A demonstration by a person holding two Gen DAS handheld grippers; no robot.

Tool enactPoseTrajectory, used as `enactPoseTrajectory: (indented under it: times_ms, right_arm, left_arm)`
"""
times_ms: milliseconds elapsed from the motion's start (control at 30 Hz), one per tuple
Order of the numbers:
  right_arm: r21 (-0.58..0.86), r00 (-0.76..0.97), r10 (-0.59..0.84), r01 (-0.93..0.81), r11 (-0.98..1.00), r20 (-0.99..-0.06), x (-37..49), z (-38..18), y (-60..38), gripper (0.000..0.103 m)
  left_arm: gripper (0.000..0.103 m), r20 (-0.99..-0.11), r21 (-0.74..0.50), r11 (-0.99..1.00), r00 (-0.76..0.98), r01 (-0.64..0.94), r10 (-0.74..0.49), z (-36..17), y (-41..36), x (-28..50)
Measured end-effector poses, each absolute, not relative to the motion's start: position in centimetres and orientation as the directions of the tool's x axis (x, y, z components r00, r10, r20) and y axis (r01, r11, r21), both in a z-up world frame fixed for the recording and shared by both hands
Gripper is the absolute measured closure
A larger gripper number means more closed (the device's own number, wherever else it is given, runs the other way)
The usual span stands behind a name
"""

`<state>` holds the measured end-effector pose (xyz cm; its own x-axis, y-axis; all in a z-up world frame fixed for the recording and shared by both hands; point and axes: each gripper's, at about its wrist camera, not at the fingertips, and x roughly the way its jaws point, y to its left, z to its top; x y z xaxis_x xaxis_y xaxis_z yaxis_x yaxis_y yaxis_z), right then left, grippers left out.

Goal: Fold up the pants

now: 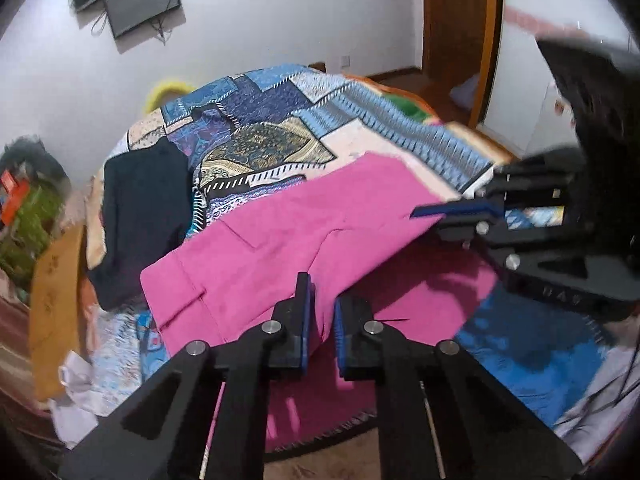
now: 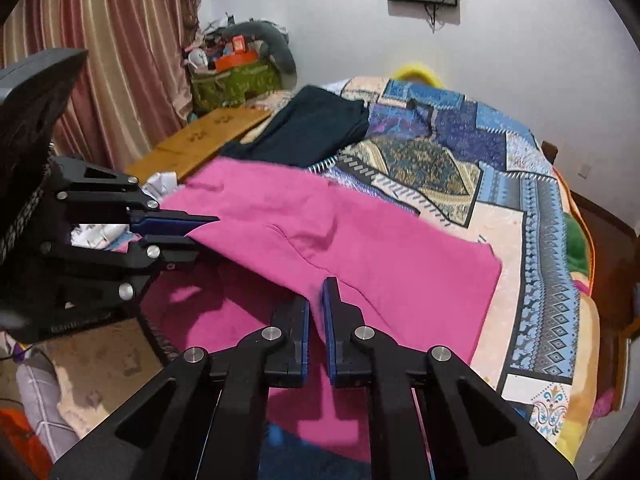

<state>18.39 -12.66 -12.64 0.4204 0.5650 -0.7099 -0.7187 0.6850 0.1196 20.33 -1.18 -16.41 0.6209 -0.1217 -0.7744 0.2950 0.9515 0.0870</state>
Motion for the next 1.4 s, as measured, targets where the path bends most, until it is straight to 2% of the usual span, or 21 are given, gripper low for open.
enactPoseTrajectory:
  times_ms: [67,233,433,600,733,800,867,900,933,967,1033,1233,1400]
  right_arm:
    - [0.125,0.422,0.577,-0.722,0.68,-0.699,17.7,-12.0,-12.9,0.098]
    - [0.127,0.411,0.587,-0.735,0.666,-0.698,16.1,-11.7,-13.1,0.097]
    - [0.141,0.392,0.57,-0.723,0.676,-0.722,15.0,-13.5,-13.3,0.097]
    - [0.187,0.357,0.565,-0.701,0.688,-0.744,14.7,-15.1,-13.6,0.093]
    - [0.207,0.347,0.567,-0.689,0.694,-0.747,14.1,-15.3,-14.2,0.092]
    - [0.23,0.333,0.571,-0.679,0.697,-0.75,14.0,-15.2,-14.7,0.091]
    - [0.254,0.326,0.579,-0.665,0.702,-0.747,14.0,-14.7,-15.2,0.083]
    - [0.259,0.33,0.581,-0.659,0.706,-0.744,13.9,-14.5,-15.4,0.079]
    - [0.261,0.339,0.583,-0.653,0.711,-0.739,13.8,-14.1,-15.6,0.07]
    - [0.261,0.357,0.587,-0.646,0.717,-0.727,13.7,-13.6,-15.9,0.062]
    - [0.266,0.382,0.597,-0.638,0.723,-0.706,13.6,-12.8,-16.2,0.058]
    - [0.346,0.413,0.638,-0.587,0.732,-0.65,15.6,-11.4,-16.0,0.058]
    - [0.381,0.393,0.649,-0.57,0.728,-0.652,17.0,-12.5,-14.4,0.058]
  left_arm:
    - [0.093,-0.773,0.037,0.956,0.615,0.292,-0.158,-15.7,-0.7,19.8]
    - [0.093,-0.779,0.02,0.954,0.603,0.299,-0.173,-15.5,-0.9,18.1]
    - [0.093,-0.806,-0.007,0.95,0.561,0.311,-0.19,-17.0,-1.2,16.5]
    - [0.093,-0.824,-0.024,0.952,0.533,0.304,-0.191,-18.1,-1.1,15.7]
    - [0.087,-0.824,-0.056,0.954,0.526,0.293,-0.21,-17.7,-0.5,15.0]
    - [0.08,-0.824,-0.07,0.955,0.524,0.287,-0.218,-17.4,-0.2,14.6]
    - [0.051,-0.819,-0.055,0.962,0.54,0.267,-0.196,-16.8,0.2,14.3]
    - [0.045,-0.809,-0.046,0.966,0.557,0.254,-0.185,-16.4,0.4,14.2]
    - [0.041,-0.798,-0.045,0.969,0.575,0.243,-0.181,-15.9,0.7,14.0]
    - [0.041,-0.789,-0.047,0.971,0.587,0.233,-0.179,-15.5,1.0,14.0]
    - [0.039,-0.782,-0.052,0.976,0.599,0.21,-0.171,-14.8,1.5,14.5]
    - [0.037,-0.761,-0.094,0.986,0.629,0.135,-0.158,-13.6,3.0,16.9]
    - [0.035,-0.785,-0.148,0.983,0.593,0.104,-0.181,-15.2,3.8,18.8]
